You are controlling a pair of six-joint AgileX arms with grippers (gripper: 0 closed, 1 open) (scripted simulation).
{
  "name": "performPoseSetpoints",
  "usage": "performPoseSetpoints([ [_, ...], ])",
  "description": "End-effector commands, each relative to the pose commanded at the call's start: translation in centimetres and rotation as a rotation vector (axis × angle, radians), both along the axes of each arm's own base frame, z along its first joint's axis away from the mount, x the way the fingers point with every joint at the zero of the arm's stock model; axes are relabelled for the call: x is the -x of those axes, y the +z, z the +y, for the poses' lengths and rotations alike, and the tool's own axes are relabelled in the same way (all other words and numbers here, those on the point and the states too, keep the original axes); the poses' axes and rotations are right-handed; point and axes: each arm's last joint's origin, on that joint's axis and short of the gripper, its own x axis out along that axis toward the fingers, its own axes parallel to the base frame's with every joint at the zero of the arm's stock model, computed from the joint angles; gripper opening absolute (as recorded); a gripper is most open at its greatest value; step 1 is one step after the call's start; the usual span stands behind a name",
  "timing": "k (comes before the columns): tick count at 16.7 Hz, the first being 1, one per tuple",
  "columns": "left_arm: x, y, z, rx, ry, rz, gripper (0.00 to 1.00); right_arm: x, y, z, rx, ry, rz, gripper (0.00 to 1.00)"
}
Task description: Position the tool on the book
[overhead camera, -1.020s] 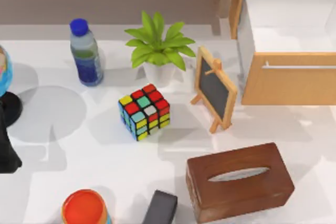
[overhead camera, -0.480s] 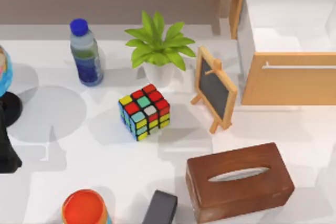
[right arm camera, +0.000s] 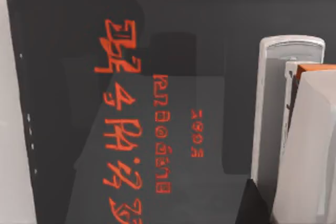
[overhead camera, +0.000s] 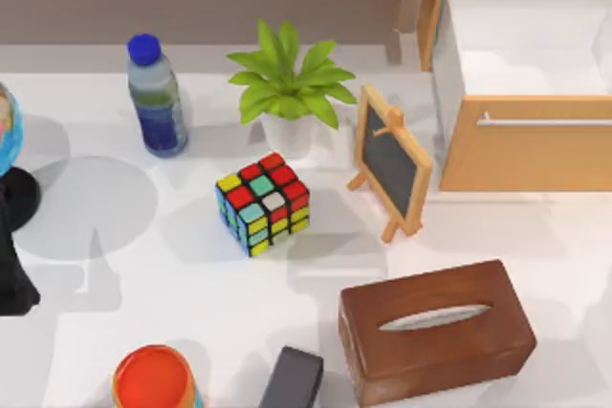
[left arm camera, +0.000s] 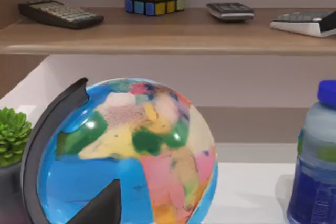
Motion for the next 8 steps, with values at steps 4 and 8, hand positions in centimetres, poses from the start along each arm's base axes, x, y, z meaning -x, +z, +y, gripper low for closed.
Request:
performPoseSetpoints([
  [4, 0.0, 0.0, 0.0, 0.000, 0.000, 0.000, 1.00, -0.1, -1.0, -0.1, 0.000, -0.001, 0.002, 0.00],
  [8, 0.0, 0.0, 0.0, 0.000, 0.000, 0.000, 1.00, -0.1, -1.9, -0.1, 0.000, -0.001, 0.001, 0.00],
])
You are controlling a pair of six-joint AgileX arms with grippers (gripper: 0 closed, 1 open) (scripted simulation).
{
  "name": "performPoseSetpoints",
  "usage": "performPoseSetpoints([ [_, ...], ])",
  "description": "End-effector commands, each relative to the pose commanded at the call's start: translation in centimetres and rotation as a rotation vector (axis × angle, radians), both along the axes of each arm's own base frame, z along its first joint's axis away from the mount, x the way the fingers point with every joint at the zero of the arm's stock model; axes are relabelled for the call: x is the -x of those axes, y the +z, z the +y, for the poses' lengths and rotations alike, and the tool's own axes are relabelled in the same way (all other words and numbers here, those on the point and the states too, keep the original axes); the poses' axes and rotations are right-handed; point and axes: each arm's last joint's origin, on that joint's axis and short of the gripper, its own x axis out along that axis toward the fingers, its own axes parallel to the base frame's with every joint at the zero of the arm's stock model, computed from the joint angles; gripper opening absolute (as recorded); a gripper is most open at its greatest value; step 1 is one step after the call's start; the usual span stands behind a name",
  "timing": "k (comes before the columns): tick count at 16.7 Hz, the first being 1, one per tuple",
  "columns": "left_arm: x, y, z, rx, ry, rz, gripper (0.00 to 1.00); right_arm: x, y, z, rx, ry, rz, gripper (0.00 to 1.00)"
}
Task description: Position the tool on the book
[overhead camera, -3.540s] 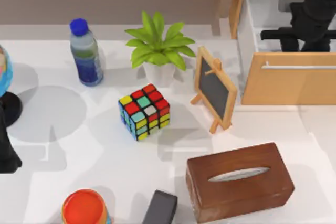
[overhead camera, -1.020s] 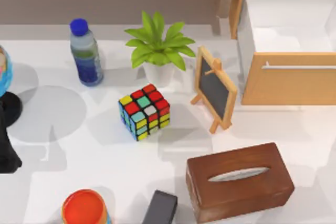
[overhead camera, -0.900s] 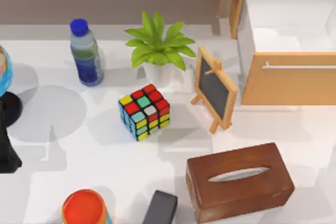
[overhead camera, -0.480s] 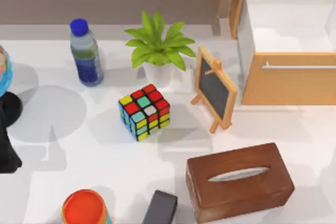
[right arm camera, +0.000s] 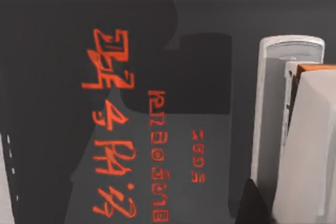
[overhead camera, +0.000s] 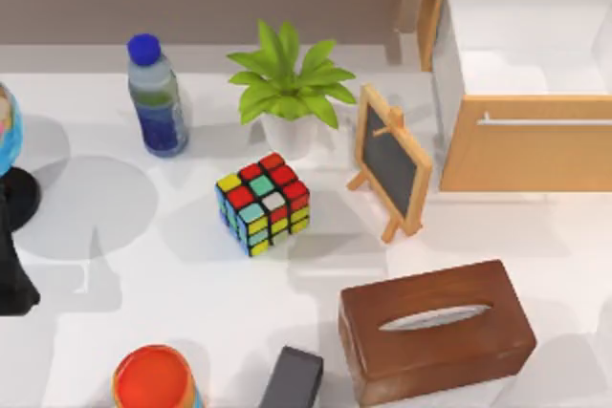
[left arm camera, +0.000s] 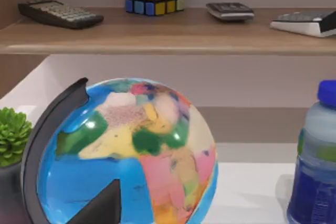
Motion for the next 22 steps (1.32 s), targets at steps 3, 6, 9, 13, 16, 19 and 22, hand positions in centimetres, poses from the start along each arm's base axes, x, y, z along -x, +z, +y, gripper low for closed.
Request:
performPoseSetpoints([
  [3, 0.00, 0.00, 0.00, 0.000, 0.000, 0.000, 1.00, -0.01, -0.66, -0.01, 0.000, 0.000, 0.001, 0.00],
  [6, 0.00, 0.00, 0.00, 0.000, 0.000, 0.000, 1.00, -0.01, -0.66, -0.01, 0.000, 0.000, 0.001, 0.00],
  [9, 0.00, 0.00, 0.00, 0.000, 0.000, 0.000, 1.00, -0.01, -0.66, -0.01, 0.000, 0.000, 0.001, 0.23],
  [13, 0.00, 0.00, 0.00, 0.000, 0.000, 0.000, 1.00, -0.01, -0.66, -0.01, 0.000, 0.000, 0.001, 0.53],
  [16, 0.00, 0.00, 0.00, 0.000, 0.000, 0.000, 1.00, -0.01, -0.66, -0.01, 0.000, 0.000, 0.001, 0.75],
  [19, 0.00, 0.00, 0.00, 0.000, 0.000, 0.000, 1.00, -0.01, -0.66, -0.01, 0.000, 0.000, 0.001, 0.98],
  [22, 0.00, 0.00, 0.00, 0.000, 0.000, 0.000, 1.00, -0.01, -0.66, -0.01, 0.000, 0.000, 0.001, 1.00],
])
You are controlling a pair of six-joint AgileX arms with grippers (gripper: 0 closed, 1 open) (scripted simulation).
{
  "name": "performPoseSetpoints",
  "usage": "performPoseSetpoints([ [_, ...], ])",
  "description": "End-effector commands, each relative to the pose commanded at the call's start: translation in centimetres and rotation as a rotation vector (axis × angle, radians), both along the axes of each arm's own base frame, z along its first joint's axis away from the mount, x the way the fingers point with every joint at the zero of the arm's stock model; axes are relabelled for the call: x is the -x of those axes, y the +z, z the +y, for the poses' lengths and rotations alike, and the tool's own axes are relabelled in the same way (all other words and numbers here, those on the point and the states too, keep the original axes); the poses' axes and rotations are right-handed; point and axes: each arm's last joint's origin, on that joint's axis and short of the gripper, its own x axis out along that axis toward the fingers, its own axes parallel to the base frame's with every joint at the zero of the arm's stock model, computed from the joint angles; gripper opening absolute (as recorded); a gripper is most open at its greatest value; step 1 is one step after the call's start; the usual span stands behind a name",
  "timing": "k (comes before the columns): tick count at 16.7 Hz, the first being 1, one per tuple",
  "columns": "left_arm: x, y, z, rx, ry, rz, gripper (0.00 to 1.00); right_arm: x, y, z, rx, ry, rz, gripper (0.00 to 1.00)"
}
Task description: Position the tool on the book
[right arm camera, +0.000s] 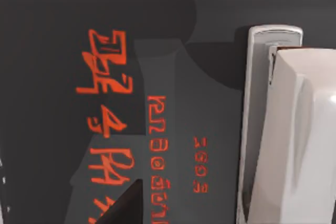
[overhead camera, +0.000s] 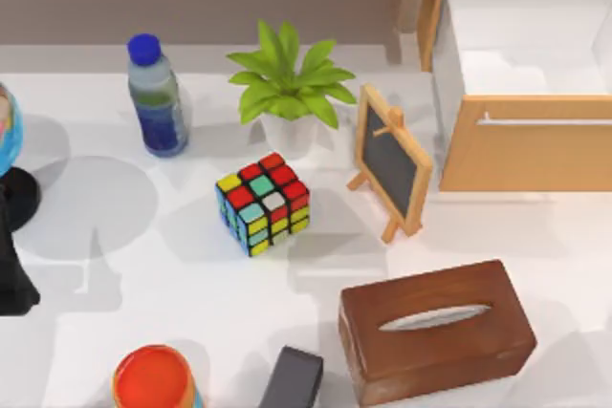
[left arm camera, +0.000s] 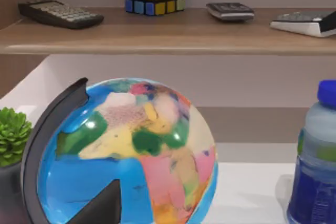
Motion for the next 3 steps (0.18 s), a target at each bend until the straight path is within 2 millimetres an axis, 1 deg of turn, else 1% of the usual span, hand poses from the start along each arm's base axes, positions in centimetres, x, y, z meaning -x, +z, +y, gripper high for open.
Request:
performPoseSetpoints([
  [3, 0.00, 0.00, 0.00, 0.000, 0.000, 0.000, 1.00, 0.00, 0.00, 0.00, 0.000, 0.000, 0.000, 1.00],
])
